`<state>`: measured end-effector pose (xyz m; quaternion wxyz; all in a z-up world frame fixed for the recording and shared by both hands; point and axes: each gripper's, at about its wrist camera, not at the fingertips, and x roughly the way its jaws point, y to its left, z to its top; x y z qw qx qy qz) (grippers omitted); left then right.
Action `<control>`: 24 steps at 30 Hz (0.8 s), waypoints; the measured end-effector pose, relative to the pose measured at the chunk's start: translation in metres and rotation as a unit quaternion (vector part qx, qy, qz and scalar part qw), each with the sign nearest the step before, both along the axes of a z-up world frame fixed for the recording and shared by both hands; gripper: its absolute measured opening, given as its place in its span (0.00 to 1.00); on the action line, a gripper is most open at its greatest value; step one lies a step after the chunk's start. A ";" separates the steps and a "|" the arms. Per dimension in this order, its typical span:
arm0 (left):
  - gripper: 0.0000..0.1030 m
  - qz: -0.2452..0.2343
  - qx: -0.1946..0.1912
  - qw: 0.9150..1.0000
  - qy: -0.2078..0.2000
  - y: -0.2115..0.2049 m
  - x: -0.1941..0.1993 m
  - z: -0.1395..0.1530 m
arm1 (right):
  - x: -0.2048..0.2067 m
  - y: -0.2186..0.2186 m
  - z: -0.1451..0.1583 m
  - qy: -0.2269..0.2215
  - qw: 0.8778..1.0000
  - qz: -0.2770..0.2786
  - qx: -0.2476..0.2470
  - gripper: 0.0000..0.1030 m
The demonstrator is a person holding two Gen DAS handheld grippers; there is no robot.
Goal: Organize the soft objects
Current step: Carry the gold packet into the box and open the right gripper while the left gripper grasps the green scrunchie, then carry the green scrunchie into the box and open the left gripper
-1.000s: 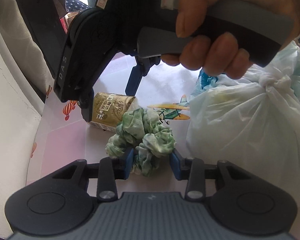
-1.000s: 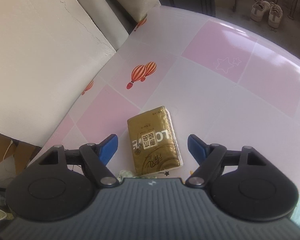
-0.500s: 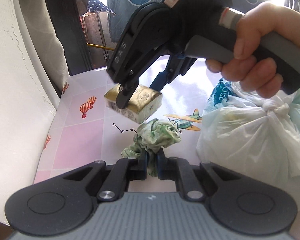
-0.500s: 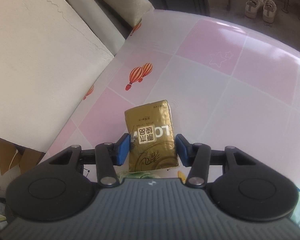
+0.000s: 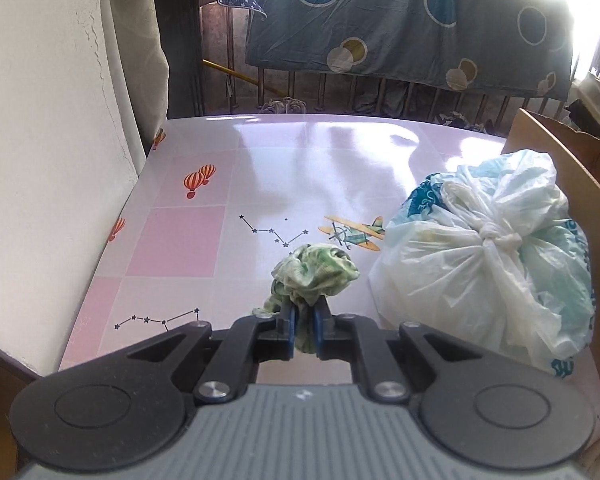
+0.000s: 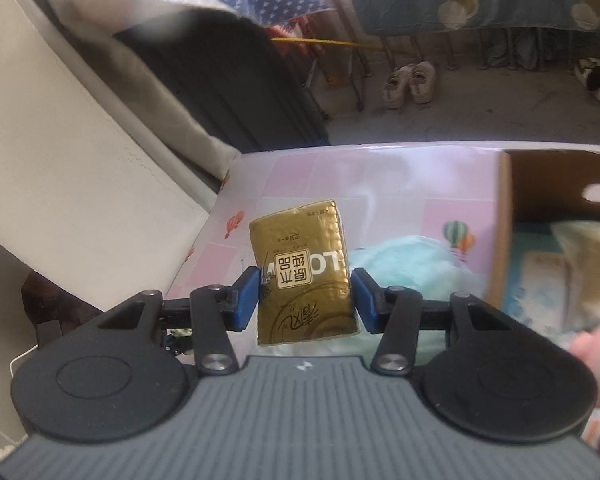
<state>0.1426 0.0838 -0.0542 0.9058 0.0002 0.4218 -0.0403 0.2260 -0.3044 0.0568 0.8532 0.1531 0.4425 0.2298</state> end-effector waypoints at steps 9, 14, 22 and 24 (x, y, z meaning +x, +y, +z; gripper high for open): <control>0.09 -0.021 -0.008 0.999 -0.041 -0.044 -0.021 0.050 | -0.129 -0.147 -0.045 0.062 0.987 -0.143 -0.042 0.49; 0.09 -0.056 -0.009 0.995 -0.083 -0.086 -0.030 0.090 | -0.140 -0.143 -0.090 0.094 0.982 -0.131 -0.101 0.52; 0.10 -0.169 -0.018 0.977 -0.125 -0.191 -0.035 0.129 | -0.151 -0.163 -0.085 0.080 0.984 -0.147 -0.055 0.59; 0.10 -0.205 -0.022 0.971 -0.120 -0.222 -0.036 0.129 | -0.162 -0.180 -0.066 0.061 0.983 -0.169 -0.025 0.60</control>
